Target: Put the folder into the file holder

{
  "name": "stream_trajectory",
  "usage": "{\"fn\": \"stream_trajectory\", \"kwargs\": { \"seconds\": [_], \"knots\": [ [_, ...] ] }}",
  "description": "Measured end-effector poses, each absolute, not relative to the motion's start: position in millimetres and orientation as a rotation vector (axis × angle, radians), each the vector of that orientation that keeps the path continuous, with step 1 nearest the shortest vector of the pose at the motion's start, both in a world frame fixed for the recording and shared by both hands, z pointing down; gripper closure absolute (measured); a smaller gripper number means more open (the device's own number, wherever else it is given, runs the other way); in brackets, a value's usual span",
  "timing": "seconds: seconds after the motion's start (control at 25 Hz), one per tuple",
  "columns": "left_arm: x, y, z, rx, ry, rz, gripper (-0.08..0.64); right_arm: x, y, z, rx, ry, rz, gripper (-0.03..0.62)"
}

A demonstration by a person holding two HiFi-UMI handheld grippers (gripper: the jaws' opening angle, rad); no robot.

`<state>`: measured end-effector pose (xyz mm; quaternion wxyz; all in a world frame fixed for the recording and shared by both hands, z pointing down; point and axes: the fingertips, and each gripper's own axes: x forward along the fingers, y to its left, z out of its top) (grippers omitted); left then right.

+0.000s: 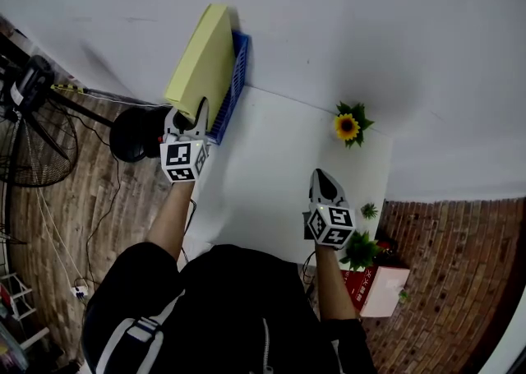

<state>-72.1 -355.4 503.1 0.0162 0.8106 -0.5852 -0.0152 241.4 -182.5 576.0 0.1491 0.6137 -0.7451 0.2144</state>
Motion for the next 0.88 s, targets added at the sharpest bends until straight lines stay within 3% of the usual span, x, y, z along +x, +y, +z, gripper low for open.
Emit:
{"fn": "stream_trajectory", "kwargs": {
  "seconds": [0.88],
  "knots": [
    [-66, -367, 551, 2.481, -1.825, 0.008, 0.399, 247, -183, 588, 1.761, -2.106, 0.654, 0.587]
  ]
}}
